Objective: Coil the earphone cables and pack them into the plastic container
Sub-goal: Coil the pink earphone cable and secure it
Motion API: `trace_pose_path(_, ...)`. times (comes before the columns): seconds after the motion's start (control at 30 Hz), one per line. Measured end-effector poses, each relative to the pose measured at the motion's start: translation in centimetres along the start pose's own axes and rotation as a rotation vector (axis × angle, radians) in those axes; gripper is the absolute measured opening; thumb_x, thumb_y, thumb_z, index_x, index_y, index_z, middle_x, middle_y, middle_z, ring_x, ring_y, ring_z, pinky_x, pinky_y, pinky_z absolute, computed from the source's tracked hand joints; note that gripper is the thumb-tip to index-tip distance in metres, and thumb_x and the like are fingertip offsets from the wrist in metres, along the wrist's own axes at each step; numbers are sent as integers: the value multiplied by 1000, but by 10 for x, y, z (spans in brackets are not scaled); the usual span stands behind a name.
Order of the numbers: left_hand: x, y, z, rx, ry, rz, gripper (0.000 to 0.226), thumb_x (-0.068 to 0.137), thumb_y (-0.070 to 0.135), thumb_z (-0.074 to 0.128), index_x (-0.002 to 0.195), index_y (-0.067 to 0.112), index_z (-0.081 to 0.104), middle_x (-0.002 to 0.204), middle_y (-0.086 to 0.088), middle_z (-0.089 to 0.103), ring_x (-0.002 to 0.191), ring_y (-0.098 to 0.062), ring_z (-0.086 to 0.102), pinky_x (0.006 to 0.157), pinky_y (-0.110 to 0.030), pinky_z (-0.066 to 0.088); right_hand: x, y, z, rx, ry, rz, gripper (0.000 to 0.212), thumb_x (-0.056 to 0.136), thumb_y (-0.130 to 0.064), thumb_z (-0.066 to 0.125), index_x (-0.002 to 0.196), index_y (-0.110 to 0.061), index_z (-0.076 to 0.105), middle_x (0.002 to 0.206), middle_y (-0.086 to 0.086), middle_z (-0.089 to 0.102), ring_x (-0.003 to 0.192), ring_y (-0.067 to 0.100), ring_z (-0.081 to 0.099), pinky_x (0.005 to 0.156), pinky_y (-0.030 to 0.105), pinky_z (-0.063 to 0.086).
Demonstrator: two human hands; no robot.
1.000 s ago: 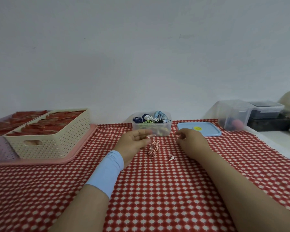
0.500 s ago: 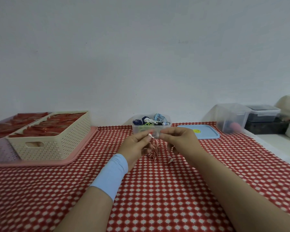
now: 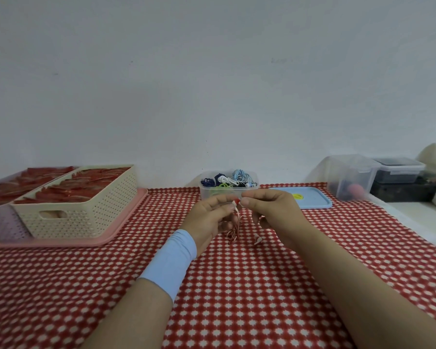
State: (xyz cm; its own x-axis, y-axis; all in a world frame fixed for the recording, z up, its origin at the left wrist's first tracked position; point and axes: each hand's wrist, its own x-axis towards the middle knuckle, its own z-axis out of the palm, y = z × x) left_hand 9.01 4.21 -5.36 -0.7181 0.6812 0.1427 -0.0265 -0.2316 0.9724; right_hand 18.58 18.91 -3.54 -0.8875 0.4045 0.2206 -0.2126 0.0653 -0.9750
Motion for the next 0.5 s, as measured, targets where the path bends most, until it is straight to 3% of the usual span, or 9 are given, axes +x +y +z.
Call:
trace_pose_path(0.2, 0, -3, 3, 32, 17, 37, 23, 93, 1, 60, 112, 9, 70, 80, -5, 69, 66, -10, 62, 58, -19, 52, 1, 2, -2, -11, -11, 18, 11, 90, -11, 73, 96, -17, 80, 78, -1, 75, 56, 10, 53, 49, 21, 39)
trace_pose_path(0.5, 1, -3, 4, 19, 45, 20, 22, 94, 4, 59, 114, 2, 68, 82, -8, 68, 63, -14, 63, 56, -21, 53, 3, 2, -2, 82, -94, 129, 14, 94, -12, 68, 94, -17, 81, 84, -3, 74, 66, 9, 54, 50, 20, 36)
